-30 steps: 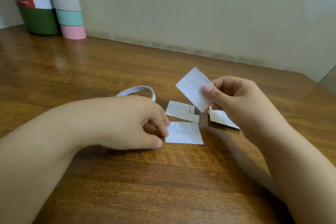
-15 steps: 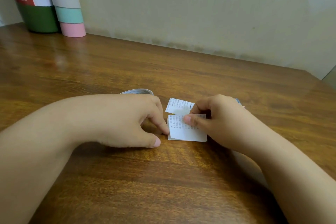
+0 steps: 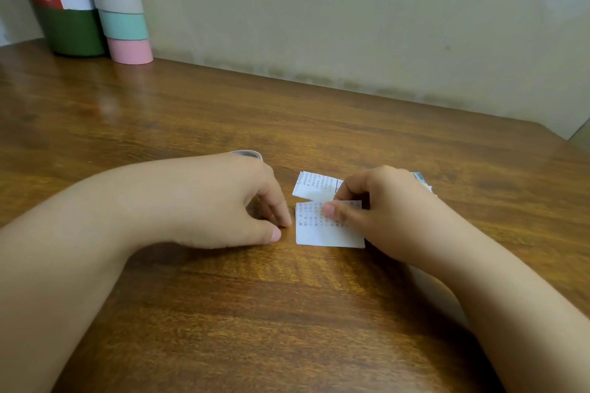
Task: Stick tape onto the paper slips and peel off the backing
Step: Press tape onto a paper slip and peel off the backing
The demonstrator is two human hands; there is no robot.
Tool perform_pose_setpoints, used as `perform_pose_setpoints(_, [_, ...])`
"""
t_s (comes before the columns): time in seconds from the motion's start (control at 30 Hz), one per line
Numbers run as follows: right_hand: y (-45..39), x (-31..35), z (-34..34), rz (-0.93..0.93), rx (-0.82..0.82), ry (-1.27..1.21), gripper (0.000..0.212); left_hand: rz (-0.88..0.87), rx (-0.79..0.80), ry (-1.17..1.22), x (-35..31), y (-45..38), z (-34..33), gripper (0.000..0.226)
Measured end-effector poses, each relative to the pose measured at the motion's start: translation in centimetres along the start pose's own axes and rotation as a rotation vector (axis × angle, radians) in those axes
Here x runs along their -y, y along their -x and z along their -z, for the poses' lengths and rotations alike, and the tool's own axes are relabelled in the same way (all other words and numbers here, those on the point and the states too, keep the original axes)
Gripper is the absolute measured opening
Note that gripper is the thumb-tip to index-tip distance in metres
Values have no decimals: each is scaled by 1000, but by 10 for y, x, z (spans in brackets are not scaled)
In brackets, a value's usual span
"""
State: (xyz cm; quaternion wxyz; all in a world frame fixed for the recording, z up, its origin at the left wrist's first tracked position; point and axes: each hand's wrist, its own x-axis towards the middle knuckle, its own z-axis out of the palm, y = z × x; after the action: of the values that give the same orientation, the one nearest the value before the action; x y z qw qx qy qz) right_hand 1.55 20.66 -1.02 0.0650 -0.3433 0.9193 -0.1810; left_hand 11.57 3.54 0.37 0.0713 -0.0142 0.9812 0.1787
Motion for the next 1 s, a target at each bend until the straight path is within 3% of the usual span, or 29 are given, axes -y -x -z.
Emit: perform_pose_setpoints(1.0, [-1,-1,0,39,-6,14,19,-9,25,8,-2,-1,-1,20])
